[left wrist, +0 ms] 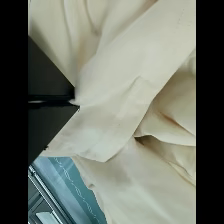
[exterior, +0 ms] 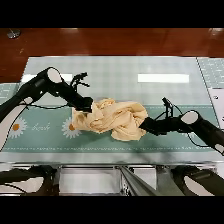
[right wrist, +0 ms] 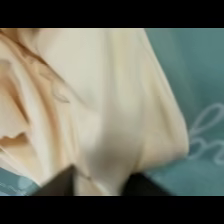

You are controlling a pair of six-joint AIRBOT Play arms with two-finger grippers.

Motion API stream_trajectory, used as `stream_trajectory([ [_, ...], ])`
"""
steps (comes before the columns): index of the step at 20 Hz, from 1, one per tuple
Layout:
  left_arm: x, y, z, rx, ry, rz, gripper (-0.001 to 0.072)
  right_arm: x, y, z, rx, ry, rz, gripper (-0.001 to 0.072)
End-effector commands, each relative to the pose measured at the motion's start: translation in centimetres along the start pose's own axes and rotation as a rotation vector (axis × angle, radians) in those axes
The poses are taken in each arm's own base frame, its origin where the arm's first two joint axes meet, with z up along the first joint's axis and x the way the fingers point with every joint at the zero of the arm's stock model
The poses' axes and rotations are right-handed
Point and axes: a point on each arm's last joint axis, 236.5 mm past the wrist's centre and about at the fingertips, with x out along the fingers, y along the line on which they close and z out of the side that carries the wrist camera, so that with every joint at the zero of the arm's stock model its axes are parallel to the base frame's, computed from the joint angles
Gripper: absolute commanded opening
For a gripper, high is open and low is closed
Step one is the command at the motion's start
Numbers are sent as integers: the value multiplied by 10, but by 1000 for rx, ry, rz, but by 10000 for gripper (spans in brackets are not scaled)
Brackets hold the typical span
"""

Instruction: Fold the shirts.

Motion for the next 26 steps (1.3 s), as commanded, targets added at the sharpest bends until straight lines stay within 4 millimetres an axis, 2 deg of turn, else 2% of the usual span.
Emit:
stream_trajectory([
  [1, -5, 0, 4, 15, -13, -1, 21, 9, 18, 8, -35, 9, 87, 21],
  [3, -38, -1, 25, 21, -96, -6, 21, -18, 41, 35, -111, -26, 120, 21],
  [5, -107, -18, 65, 34, -323, -33, 20, -78, 81, 87, -222, -154, 150, 20],
  [6, -155, -32, 87, 36, -488, -57, 20, -119, 108, 116, -278, -260, 167, 20],
  [7, -214, -50, 107, 36, -688, -90, 21, -169, 143, 142, -353, -389, 189, 20],
  [8, -277, -69, 116, 50, -890, -118, 21, -221, 181, 156, -441, -506, 219, 20],
  [9, -333, -86, 113, 78, -1055, -123, 20, -270, 218, 158, -537, -606, 239, 20],
  [10, -381, -101, 100, 115, -1194, -109, 20, -311, 246, 150, -628, -682, 240, 20],
  [11, -426, -116, 78, 151, -1319, -92, 20, -348, 268, 136, -713, -748, 230, 20],
  [13, -488, -133, 24, 211, -1497, -6, 20, -408, 298, 92, -859, -855, 202, 20],
  [15, -525, -141, -32, 249, -1621, 138, 20, -454, 300, 51, -947, -974, 103, 21],
  [16, -538, -148, -61, 269, -1676, 205, 20, -470, 296, 30, -972, -1020, 60, 21],
  [18, -550, -162, -107, 306, -1742, 309, 20, -483, 277, -3, -960, -1046, -21, 21],
  [19, -546, -167, -124, 321, -1737, 352, 20, -483, 267, -17, -945, -1032, -45, 21],
  [20, -535, -167, -136, 327, -1695, 387, 20, -479, 256, -30, -934, -997, -74, 21],
  [21, -517, -164, -143, 324, -1624, 405, 20, -472, 244, -42, -907, -946, -95, 21],
  [22, -490, -157, -145, 311, -1514, 402, 20, -460, 233, -54, -880, -874, -101, 21],
  [24, -424, -142, -145, 269, -1251, 329, 20, -427, 218, -77, -848, -690, -72, 21],
  [26, -363, -120, -142, 215, -1030, 241, 20, -392, 205, -89, -819, -538, -29, 21],
])
